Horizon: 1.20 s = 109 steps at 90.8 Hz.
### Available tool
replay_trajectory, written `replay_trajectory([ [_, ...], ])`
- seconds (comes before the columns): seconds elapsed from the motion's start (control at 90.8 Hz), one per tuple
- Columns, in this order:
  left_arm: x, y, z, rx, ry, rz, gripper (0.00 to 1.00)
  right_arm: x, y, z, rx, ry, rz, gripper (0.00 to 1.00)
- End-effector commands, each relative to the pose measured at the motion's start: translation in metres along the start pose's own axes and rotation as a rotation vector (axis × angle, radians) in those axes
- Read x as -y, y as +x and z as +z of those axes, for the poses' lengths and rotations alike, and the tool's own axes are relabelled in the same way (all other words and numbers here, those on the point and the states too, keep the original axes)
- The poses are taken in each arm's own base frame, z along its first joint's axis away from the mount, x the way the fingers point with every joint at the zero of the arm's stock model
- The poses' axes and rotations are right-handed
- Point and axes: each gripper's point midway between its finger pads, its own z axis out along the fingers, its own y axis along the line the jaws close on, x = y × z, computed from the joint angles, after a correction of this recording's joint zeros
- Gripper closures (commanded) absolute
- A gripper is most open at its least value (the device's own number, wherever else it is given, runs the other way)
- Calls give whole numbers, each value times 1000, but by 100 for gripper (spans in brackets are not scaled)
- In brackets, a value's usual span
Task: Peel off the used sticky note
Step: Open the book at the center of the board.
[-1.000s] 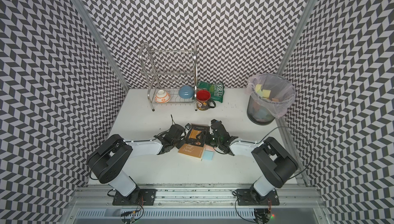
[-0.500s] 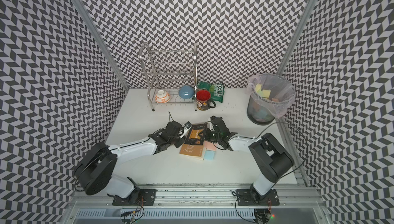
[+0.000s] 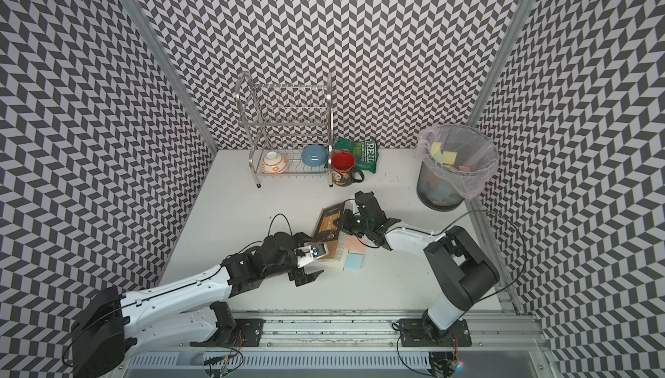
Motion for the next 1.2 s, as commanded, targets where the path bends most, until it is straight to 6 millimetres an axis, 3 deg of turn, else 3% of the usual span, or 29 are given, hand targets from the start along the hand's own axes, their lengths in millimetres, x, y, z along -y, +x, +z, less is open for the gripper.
replay_trajectory([
  [0.0,-1,-13,-1,62,-47,45,0,-27,-12,-1,23,-83,-4,94],
  [0.419,13,-14,31,73,-90,61,0,-27,-12,-1,28,-94,24,97],
  [0.595,5,-12,42,53,-175,53,0,-26,-12,-2,32,-94,27,97],
  [0.881,-20,-17,36,74,-328,14,3,-31,-14,-4,41,-104,23,99],
  [1.19,-20,-13,34,78,-335,4,18,-29,-14,-5,41,-97,23,100],
])
